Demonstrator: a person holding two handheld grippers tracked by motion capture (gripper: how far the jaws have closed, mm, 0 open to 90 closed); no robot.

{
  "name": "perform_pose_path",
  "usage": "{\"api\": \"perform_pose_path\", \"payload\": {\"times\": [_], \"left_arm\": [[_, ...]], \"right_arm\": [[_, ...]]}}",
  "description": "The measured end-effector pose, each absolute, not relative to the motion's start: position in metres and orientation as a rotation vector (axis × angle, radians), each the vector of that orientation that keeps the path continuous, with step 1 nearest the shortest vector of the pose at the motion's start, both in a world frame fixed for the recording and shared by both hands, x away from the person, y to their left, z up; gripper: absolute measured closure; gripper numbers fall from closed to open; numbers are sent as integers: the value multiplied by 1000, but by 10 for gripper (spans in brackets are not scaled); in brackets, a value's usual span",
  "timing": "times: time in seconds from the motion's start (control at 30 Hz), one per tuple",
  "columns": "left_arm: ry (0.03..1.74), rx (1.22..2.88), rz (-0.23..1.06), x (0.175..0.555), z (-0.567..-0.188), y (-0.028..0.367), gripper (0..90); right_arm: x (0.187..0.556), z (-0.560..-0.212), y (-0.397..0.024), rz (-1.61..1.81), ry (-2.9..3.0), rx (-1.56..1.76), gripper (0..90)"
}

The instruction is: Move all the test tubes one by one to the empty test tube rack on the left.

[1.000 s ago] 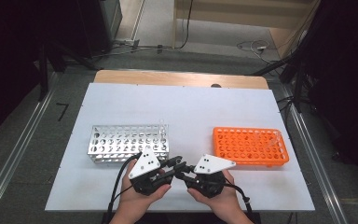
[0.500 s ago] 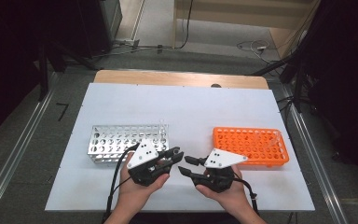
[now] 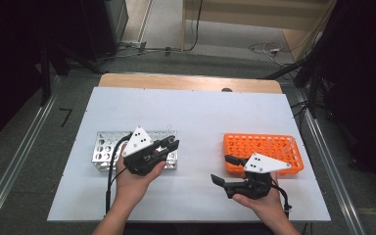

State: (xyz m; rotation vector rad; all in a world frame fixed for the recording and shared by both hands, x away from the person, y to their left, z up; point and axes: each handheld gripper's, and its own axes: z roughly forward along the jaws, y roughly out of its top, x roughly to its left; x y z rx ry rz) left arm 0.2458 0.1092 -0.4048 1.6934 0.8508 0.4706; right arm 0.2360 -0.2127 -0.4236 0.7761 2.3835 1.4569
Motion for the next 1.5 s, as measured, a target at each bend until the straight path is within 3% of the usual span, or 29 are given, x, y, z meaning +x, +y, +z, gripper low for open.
{"api": "perform_pose_path", "payload": {"times": [0.57,1.5], "left_arm": [[947,1669,529,281,-404,141,756],[1012,1665,589,318,-415,131,756]], "right_arm": [[227,-435,-272,1478,2338,885,2],[222,-437,-283,1485,2321,885,0]]}}
